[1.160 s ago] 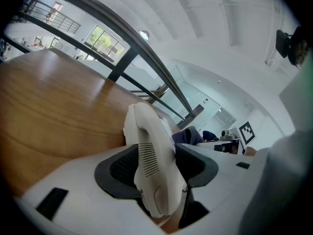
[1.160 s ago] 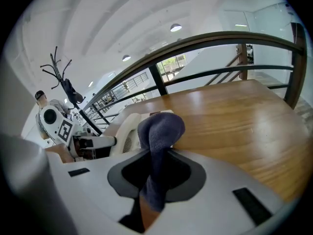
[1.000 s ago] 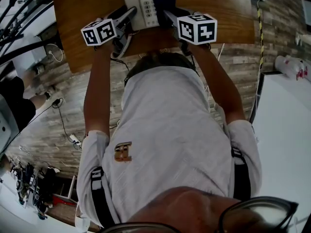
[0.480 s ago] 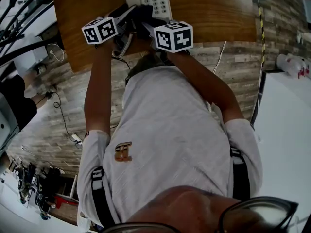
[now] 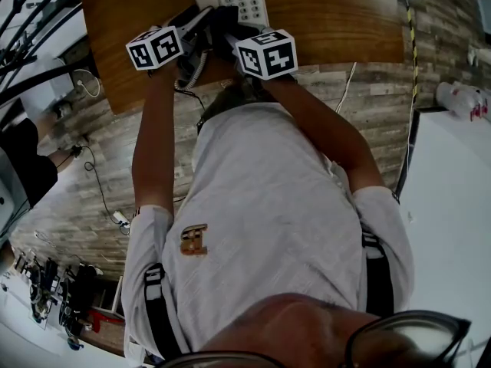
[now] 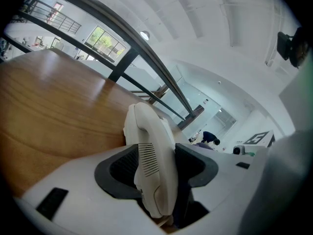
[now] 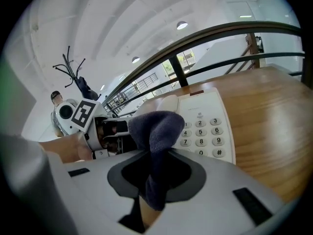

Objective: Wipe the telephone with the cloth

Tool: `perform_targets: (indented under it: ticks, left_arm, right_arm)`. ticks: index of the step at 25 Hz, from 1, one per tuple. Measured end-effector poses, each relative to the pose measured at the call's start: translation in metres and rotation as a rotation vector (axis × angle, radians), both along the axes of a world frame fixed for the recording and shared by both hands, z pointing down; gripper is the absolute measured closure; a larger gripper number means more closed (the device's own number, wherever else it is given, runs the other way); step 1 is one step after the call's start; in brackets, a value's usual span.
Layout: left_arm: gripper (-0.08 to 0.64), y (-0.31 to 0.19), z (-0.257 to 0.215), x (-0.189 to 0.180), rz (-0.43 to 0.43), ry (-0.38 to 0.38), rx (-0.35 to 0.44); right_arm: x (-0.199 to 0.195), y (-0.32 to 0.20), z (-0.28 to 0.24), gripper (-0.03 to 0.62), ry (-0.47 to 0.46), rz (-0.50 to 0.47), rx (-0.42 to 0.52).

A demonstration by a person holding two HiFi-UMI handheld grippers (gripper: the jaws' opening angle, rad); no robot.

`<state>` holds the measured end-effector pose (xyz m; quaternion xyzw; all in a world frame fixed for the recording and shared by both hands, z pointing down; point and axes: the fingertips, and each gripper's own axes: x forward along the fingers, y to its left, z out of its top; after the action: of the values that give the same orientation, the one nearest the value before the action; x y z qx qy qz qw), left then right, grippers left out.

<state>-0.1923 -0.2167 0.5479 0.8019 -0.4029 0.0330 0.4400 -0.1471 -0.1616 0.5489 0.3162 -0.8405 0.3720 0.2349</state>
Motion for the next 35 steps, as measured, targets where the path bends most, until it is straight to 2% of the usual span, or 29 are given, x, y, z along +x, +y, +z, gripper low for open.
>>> perform_targets:
  ticks: [6, 20, 28, 31, 35]
  left_arm:
    - [0.310, 0.000, -0.001, 0.001, -0.007, -0.001, 0.001]
    - [0.310, 0.000, 0.000, 0.000, -0.014, 0.001, -0.002]
    - [0.310, 0.004, -0.005, 0.005, -0.002, -0.013, 0.002]
    - [0.310, 0.006, -0.016, 0.007, -0.015, -0.007, 0.018]
    - [0.310, 0.003, -0.042, 0.001, -0.081, 0.004, 0.069]
  right_arm:
    - [0.023, -0.007, 0.007, 0.512, 0.039, 0.014, -0.001]
    - [0.112, -0.028, 0.025, 0.512, 0.122, 0.129, -0.005]
    - [0.137, -0.031, 0.008, 0.512, 0.082, 0.156, 0.000]
    - [0.136, -0.034, -0.011, 0.512, 0.061, 0.127, 0.042]
    - [0.133, -0.044, -0.038, 0.512, 0.034, 0.092, 0.119]
